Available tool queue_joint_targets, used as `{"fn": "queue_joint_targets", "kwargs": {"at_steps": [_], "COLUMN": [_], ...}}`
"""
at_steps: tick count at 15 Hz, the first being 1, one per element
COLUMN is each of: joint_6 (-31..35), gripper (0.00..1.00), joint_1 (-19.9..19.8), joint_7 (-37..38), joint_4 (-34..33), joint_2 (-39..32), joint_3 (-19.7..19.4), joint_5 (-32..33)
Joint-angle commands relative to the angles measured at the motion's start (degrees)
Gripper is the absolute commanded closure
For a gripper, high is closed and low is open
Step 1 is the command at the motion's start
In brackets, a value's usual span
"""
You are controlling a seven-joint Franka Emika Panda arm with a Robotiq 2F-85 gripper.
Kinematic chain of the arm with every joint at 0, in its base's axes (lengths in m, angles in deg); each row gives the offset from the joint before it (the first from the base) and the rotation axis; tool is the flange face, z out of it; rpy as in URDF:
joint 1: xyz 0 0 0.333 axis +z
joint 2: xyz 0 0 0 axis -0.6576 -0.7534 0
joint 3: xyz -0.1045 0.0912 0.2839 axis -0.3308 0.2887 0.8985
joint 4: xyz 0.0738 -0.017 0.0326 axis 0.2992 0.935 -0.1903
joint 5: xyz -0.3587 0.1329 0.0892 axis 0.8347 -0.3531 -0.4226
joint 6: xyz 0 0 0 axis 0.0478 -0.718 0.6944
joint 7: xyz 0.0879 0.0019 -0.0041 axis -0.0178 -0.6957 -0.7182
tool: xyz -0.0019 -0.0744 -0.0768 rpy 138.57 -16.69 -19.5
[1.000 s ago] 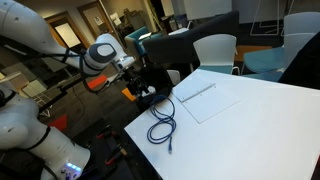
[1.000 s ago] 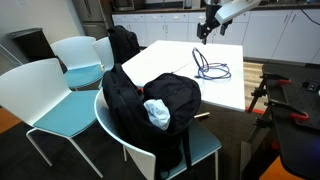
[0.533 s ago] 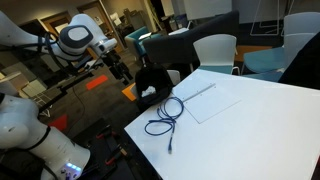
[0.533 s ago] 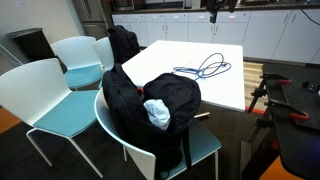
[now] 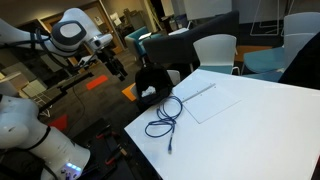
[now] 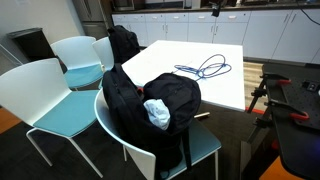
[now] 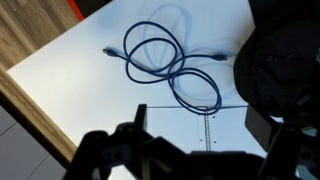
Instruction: Put the blue cable on the table
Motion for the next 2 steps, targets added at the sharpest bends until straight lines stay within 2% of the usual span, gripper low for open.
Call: {"fn": "queue_joint_targets", "kwargs": {"at_steps": [1, 2], "joint_6": [0.17, 0.17], "gripper": [0.00, 0.00], "joint_1": [-1.92, -1.92], "joint_7": [-0.78, -0.78], "joint_4": [0.02, 0.02], "joint_2": [0.07, 0.07], "joint_3": [1.83, 1.83], "joint_5": [-0.98, -0.98]}}
